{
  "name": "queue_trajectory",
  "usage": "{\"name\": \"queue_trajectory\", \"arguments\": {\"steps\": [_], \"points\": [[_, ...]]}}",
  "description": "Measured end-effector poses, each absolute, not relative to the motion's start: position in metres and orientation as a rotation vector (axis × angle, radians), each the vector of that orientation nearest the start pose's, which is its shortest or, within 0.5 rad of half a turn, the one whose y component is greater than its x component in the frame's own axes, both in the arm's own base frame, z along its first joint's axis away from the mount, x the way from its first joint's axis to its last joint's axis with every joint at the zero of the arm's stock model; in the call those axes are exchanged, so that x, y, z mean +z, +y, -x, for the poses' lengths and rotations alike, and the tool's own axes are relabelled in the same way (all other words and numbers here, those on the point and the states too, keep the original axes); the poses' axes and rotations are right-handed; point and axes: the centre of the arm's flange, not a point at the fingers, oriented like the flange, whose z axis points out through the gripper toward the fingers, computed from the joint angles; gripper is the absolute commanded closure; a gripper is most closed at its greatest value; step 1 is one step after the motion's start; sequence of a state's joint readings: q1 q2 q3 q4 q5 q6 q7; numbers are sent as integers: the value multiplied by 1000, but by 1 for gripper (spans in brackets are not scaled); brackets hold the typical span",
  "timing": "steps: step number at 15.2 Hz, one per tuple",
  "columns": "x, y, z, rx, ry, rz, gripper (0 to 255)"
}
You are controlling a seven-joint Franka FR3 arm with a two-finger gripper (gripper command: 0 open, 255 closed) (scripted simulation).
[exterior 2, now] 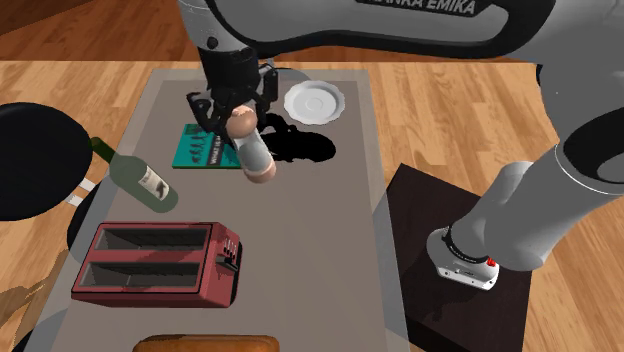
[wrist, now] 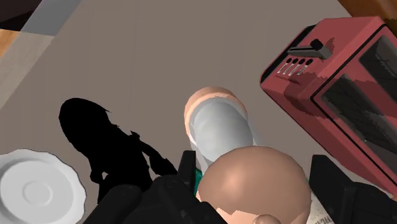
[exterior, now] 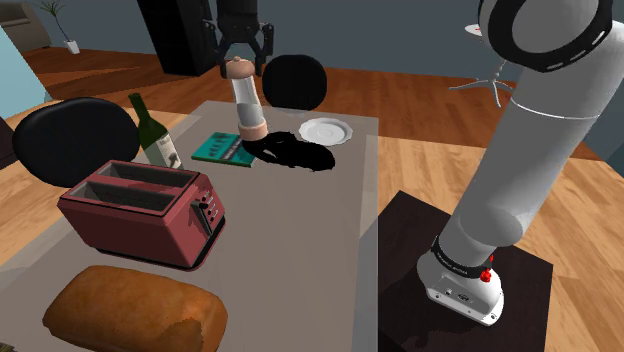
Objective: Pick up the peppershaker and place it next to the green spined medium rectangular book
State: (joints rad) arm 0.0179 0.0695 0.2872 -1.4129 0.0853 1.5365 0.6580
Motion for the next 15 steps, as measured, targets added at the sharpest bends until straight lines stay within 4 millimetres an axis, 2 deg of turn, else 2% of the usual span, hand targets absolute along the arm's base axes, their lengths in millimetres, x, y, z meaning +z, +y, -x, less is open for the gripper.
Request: {"name": "queue_trajectory", "arguments": {"steps": [7,10,15], "points": [[657,138,-626,-4,522,2976,255],[646,131,-637,-3,524,2977,255],[620,131,-638,-3,524,2977,255]]}}
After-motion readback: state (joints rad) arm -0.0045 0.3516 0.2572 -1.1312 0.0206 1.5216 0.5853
